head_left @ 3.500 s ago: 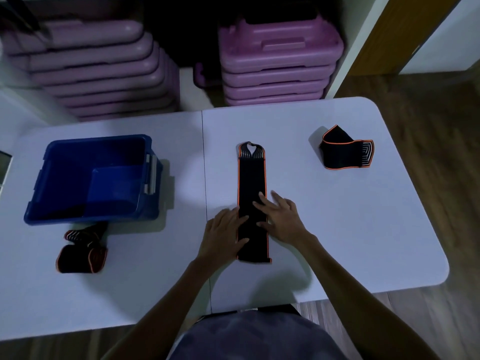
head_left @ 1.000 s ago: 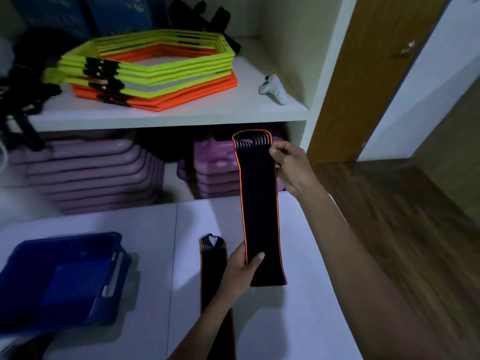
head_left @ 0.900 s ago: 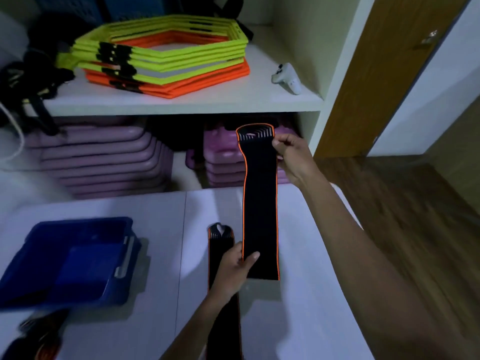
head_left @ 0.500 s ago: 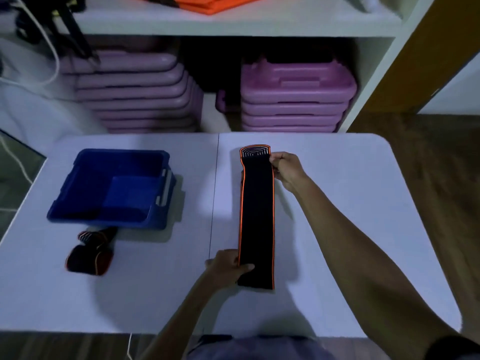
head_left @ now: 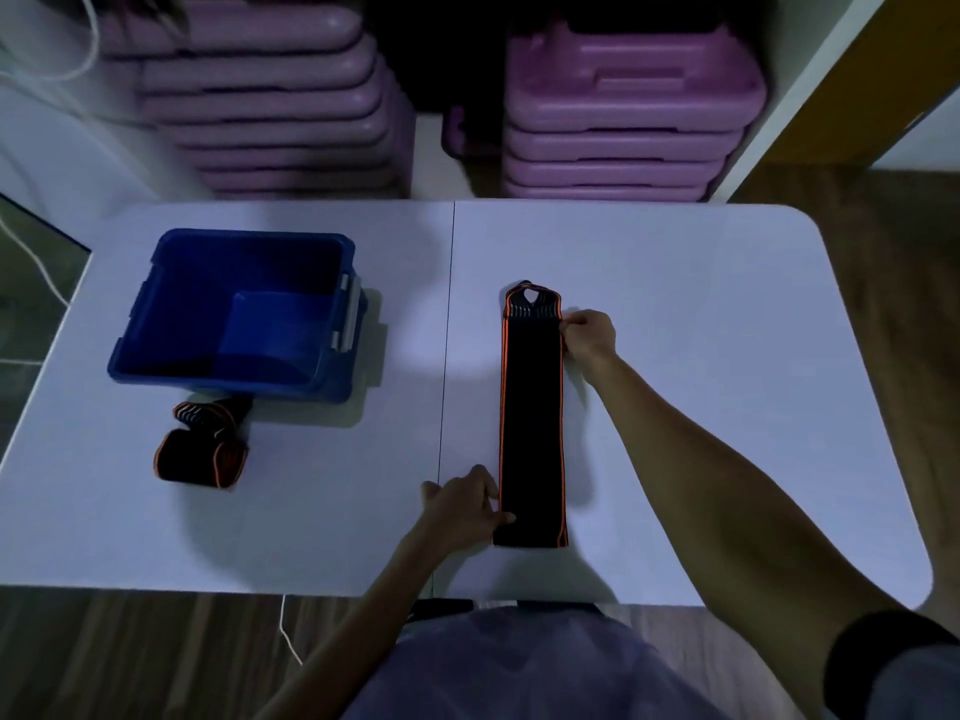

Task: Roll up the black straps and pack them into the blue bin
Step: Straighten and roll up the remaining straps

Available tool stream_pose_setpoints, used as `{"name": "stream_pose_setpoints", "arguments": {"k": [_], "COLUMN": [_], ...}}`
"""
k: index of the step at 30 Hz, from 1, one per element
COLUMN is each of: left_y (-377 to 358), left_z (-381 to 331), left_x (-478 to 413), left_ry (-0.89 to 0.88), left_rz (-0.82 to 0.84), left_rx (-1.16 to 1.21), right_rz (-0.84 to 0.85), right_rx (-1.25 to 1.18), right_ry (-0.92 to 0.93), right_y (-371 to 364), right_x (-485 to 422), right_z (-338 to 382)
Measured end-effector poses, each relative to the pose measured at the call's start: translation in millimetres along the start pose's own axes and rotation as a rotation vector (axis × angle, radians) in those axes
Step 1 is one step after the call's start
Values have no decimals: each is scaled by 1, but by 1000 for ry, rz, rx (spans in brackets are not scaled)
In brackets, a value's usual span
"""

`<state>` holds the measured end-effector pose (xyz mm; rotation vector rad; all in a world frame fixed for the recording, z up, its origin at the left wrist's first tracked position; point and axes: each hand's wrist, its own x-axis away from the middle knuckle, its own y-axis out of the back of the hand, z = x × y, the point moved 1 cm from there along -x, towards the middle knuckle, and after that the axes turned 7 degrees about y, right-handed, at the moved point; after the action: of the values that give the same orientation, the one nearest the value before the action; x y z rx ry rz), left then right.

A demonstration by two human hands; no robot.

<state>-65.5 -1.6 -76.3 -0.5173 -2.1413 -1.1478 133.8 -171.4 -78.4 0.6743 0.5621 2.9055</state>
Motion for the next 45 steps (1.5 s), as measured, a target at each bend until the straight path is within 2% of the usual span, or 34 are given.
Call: {"name": "stream_pose_setpoints", "arguments": {"k": [8, 12, 16, 19, 21, 24, 26, 28, 33, 38, 40, 45], "left_y": [-8, -13, -9, -2, 4, 17, 23, 28, 50, 59, 59, 73], "left_z": [0, 0, -3, -6, -9, -15, -17, -16, -25, -19, -15, -26], "left_x": [-1, -4, -7, -14, -22, -38, -51, -64, -89, -107, -108, -108], "left_ry": [-6, -31, -75, -144, -219, -264, -259, -254, -256, -292, -305, -286], "left_rz": [-199, -252, -319, -370, -394, -346, -267, -228, -224, -354, -308, -268], "left_rx": [122, 42, -25, -44, -84, -226, -385, -511, -627, -614, -629, -567], "right_rz": [10, 26, 6, -18, -31, 87, 134, 142, 212, 254, 310, 306], "right_rx": [117, 176, 336, 371, 355, 546, 748, 844, 831, 904, 1000, 1101], "right_ry": [30, -14, -60, 17, 181, 492, 590, 579, 407, 605, 673, 615], "right_y": [-3, -3, -4, -3, 0, 5, 6, 4, 1, 13, 17, 11], "right_x": [-7, -15, -13, -2, 9, 20, 17, 12, -1, 25, 35, 25], "right_z": [-5, -6, 0, -3, -16, -37, -43, -40, -27, -44, -61, -58]}}
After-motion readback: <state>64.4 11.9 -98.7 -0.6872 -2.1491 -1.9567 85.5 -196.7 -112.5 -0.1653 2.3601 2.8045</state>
